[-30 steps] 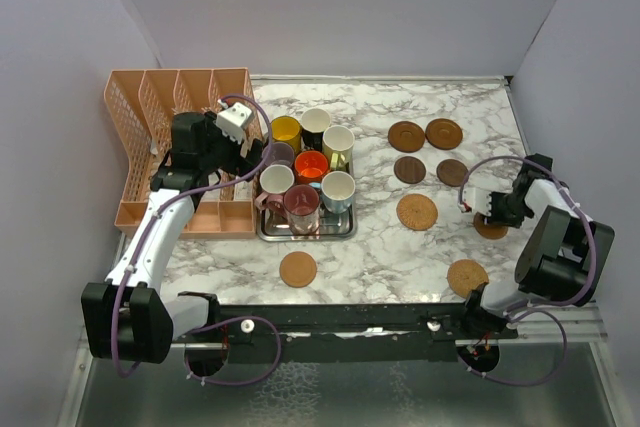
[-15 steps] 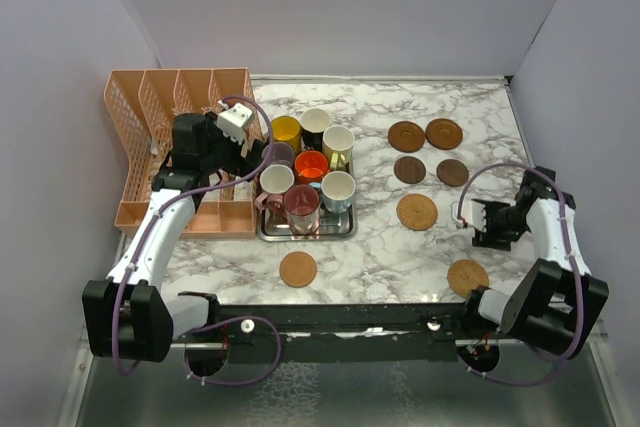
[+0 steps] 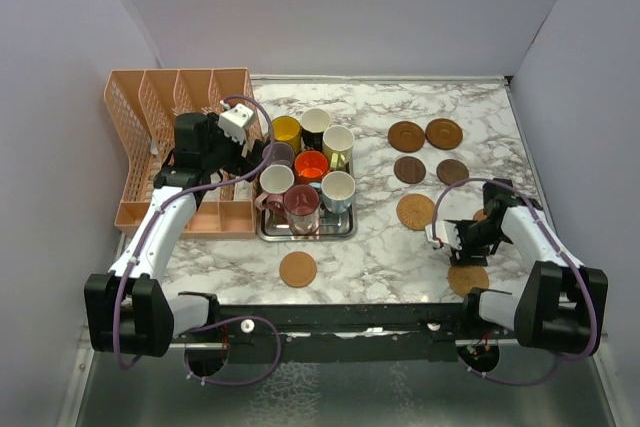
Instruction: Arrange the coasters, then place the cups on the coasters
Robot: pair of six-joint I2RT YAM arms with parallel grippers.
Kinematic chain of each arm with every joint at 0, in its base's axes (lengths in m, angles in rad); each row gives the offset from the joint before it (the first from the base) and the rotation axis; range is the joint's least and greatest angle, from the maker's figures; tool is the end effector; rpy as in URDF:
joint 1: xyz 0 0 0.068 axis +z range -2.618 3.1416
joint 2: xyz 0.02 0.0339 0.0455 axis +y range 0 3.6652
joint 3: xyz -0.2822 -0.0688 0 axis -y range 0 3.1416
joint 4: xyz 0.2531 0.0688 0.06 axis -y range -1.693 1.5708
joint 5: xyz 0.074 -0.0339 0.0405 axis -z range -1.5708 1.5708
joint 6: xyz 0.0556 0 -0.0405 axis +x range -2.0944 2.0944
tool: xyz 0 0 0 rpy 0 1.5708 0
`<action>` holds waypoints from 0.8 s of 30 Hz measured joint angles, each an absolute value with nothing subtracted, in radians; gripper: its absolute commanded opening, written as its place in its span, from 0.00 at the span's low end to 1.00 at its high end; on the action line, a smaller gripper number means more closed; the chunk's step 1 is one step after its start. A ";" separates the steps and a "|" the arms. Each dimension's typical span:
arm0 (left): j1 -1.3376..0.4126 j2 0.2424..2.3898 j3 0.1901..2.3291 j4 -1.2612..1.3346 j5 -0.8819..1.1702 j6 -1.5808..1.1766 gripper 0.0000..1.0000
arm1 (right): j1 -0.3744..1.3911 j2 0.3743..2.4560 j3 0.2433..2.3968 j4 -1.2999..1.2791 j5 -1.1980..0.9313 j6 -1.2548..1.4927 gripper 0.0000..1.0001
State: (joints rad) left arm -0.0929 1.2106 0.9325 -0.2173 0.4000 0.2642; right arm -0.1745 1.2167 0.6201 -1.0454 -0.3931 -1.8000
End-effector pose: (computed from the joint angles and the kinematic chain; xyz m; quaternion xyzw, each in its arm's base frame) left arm 0.2873 -0.0485 0.3063 0.2496 0.8103 -0.1271 0.5147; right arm 0.1576 -0.0062 0.1606 -0.7070 0.6789 0.1367 0.1436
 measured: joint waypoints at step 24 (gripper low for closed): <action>-0.093 1.210 0.931 -0.217 0.400 0.265 0.99 | -0.163 1.435 0.757 -0.989 -0.373 -1.544 0.47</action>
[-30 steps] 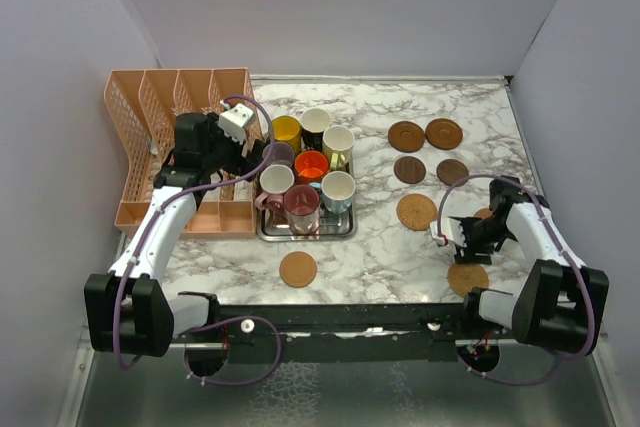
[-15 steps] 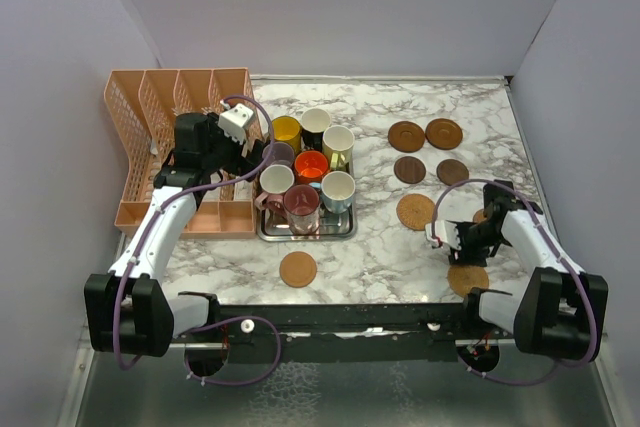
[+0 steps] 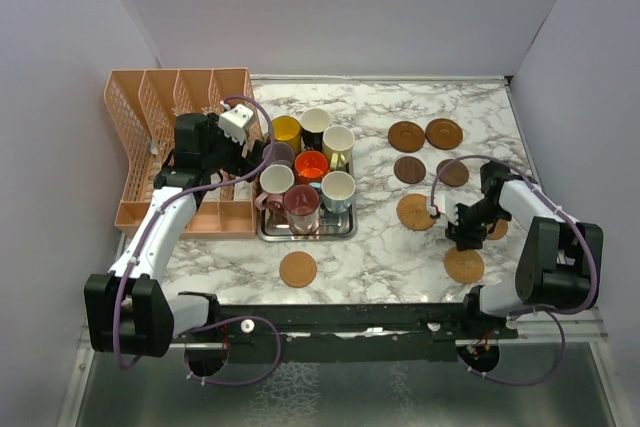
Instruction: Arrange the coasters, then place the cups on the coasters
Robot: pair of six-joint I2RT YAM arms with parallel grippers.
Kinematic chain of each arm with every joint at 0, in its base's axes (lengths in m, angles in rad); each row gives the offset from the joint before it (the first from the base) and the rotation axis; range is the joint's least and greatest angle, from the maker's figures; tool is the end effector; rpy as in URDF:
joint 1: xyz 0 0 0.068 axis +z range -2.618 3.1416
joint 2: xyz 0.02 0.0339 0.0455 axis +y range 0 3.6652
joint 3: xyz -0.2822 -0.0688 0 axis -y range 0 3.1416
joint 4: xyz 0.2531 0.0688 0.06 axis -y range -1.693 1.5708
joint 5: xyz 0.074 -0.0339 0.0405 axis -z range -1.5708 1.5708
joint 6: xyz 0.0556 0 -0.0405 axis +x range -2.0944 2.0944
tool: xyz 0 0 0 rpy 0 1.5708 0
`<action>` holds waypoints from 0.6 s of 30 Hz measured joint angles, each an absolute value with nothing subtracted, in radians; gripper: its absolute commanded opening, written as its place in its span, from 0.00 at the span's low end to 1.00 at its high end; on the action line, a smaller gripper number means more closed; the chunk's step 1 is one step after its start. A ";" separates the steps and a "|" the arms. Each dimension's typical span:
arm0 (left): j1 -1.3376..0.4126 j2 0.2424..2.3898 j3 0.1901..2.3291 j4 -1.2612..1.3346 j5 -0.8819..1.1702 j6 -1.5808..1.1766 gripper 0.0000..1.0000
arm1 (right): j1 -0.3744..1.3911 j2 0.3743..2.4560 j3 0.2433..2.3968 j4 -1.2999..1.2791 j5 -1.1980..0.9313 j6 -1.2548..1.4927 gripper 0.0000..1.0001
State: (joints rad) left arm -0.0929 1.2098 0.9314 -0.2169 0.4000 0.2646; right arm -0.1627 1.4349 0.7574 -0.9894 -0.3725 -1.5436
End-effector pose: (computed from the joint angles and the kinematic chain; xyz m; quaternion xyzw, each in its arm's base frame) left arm 0.2871 -0.0485 0.3061 0.2498 0.8102 -0.1270 0.5148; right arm 0.2051 -0.0132 0.1560 -0.6183 0.7624 0.1572 0.1083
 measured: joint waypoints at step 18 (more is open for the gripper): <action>-0.093 1.209 0.920 -0.216 0.405 0.268 0.99 | -0.163 1.657 0.974 -0.590 -0.323 -1.380 0.44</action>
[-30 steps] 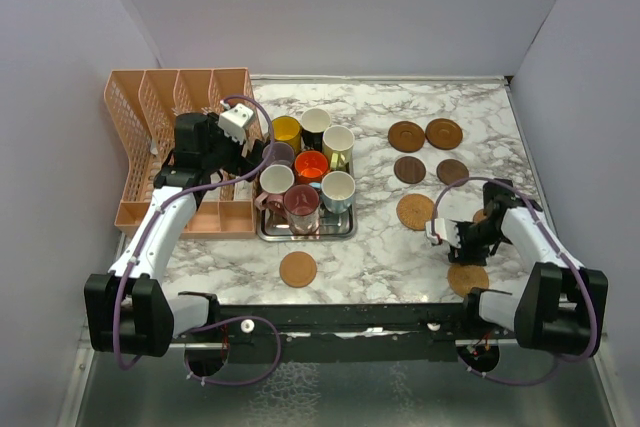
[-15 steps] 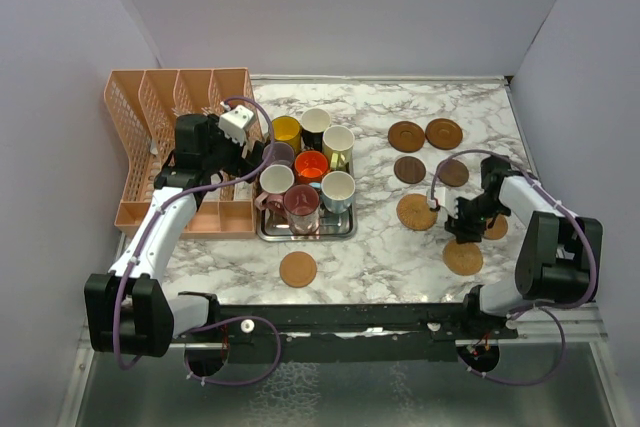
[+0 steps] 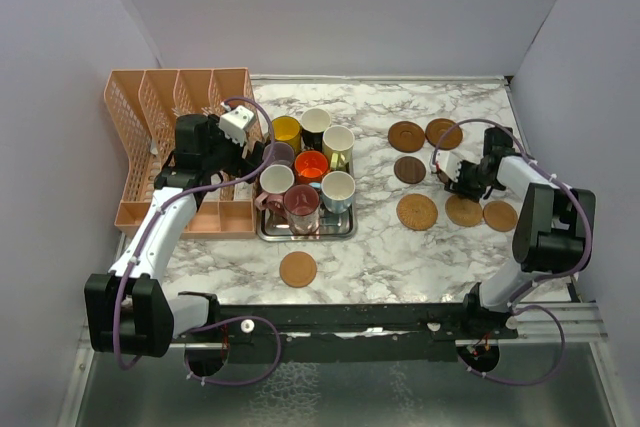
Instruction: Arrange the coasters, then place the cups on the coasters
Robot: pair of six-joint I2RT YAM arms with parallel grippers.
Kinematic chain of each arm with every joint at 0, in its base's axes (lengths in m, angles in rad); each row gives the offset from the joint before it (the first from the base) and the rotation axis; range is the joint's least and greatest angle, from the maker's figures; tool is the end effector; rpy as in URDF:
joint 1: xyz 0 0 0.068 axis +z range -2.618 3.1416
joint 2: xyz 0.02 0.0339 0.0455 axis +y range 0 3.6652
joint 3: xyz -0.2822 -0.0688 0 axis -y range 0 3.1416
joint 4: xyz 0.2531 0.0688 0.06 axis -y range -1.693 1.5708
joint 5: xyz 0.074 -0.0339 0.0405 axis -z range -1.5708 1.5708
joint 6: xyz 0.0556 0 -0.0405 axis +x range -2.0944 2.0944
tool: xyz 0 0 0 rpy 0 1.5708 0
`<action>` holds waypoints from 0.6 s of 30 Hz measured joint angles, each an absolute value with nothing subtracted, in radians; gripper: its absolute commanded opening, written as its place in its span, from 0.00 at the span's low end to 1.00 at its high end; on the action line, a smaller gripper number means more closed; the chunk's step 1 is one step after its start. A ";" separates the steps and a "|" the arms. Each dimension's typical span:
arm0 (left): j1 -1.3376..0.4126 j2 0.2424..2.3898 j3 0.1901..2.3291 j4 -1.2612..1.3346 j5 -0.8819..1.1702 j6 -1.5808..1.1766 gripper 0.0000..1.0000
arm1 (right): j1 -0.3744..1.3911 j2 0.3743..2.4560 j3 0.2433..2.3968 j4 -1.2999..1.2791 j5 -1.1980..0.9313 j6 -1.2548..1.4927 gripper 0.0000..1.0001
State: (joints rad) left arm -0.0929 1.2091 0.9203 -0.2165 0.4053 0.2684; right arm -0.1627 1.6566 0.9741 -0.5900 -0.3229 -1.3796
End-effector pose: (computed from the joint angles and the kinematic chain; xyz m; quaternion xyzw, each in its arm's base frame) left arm 0.2860 -0.0487 0.3023 0.2522 0.8117 -0.1291 0.5108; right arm 0.3144 -0.0337 0.1605 -0.5775 0.7872 0.0118 0.2160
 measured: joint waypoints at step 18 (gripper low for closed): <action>-0.093 1.197 0.904 -0.215 0.423 0.272 0.99 | -0.186 1.676 1.056 -0.711 -0.340 -1.306 0.45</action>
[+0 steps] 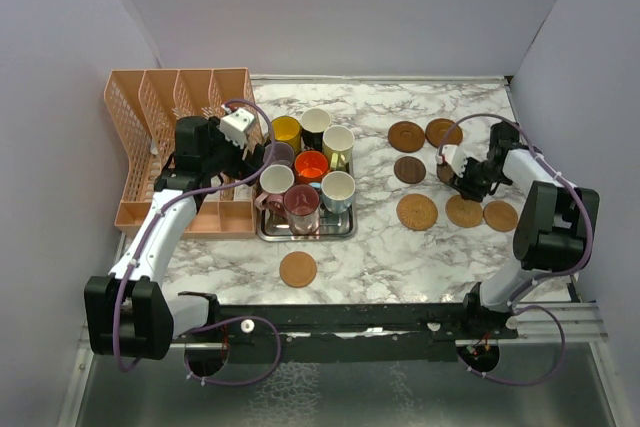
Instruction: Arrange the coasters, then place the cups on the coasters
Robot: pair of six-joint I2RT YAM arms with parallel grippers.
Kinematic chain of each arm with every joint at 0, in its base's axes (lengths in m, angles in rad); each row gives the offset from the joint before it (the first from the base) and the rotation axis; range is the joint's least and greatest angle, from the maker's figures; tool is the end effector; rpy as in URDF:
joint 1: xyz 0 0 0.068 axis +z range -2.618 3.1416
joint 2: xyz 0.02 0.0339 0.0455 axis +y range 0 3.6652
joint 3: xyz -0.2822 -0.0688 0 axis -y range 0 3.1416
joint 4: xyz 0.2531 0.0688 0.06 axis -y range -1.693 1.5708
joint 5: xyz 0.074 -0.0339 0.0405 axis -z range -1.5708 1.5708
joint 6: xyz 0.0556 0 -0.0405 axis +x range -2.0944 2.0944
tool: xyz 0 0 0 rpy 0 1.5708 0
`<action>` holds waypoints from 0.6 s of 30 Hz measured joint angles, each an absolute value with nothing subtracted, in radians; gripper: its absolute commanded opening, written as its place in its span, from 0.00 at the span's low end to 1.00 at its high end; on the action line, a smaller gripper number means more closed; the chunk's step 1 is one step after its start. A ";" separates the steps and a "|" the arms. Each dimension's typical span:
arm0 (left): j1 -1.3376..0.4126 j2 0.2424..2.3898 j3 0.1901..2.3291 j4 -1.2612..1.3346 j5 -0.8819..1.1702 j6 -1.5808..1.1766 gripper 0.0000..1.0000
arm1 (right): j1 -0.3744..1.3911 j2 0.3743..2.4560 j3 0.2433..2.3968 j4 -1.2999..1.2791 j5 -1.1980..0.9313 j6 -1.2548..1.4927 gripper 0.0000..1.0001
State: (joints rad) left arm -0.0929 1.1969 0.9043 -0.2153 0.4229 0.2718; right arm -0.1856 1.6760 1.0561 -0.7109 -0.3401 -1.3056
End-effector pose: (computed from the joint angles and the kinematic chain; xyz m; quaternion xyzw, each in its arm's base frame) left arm 0.2822 -0.0492 0.3000 0.2574 0.8096 -0.1359 0.5097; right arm 0.3185 -0.0409 0.1731 -0.5369 0.8183 0.0434 0.2007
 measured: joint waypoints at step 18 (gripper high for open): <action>-0.093 1.174 0.904 -0.215 0.438 0.272 0.99 | -0.192 1.584 0.958 -0.766 -0.383 -1.275 0.33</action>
